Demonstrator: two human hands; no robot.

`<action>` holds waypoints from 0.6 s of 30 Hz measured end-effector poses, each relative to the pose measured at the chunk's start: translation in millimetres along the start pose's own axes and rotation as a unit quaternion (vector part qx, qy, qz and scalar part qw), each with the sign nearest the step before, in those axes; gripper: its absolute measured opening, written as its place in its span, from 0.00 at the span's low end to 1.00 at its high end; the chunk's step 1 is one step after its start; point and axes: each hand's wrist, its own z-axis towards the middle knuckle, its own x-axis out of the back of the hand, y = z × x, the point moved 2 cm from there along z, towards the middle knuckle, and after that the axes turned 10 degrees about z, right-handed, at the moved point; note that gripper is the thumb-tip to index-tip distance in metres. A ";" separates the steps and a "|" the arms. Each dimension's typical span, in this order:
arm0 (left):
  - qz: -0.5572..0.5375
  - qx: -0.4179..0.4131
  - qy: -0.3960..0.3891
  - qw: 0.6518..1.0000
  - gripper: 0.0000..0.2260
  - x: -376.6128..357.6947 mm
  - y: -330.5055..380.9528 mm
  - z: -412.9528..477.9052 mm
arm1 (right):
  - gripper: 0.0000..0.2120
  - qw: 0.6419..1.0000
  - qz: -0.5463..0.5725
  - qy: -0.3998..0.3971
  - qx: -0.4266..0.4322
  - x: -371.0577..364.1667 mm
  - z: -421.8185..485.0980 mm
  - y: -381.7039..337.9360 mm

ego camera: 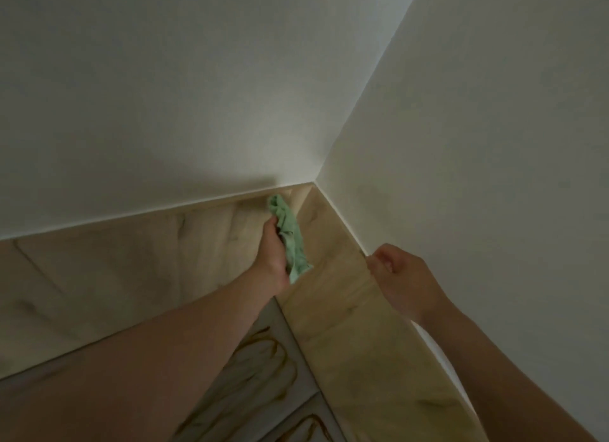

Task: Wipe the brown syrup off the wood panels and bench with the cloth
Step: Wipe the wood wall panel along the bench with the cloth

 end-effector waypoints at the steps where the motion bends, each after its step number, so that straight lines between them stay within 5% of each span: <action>1: -0.005 -0.005 -0.017 1.000 0.31 -10.5 1.3 15.2 | 0.16 1.000 -0.004 0.001 0.007 0.1 8.2 -1.0; 6: 0.080 -0.025 -0.020 0.996 0.40 -68.3 -21.3 105.3 | 0.13 0.999 -0.021 0.019 0.028 3.6 48.0 14.3; 9: 0.268 -0.155 0.093 0.946 0.35 -84.6 -31.9 128.5 | 0.13 0.998 -0.031 0.032 0.042 1.2 55.1 25.1; 11: 0.297 -0.213 0.135 0.921 0.37 -79.8 -34.3 136.6 | 0.13 0.997 -0.051 0.022 0.059 -4.4 55.4 26.9; 15: 0.443 -0.211 0.148 0.859 0.37 -74.8 -71.8 138.1 | 0.12 0.995 -0.068 0.024 0.073 -8.1 55.9 29.0; 18: 0.455 -0.212 0.108 0.858 0.38 -87.2 -124.9 86.4 | 0.11 0.991 -0.081 0.031 0.097 -6.2 59.7 15.6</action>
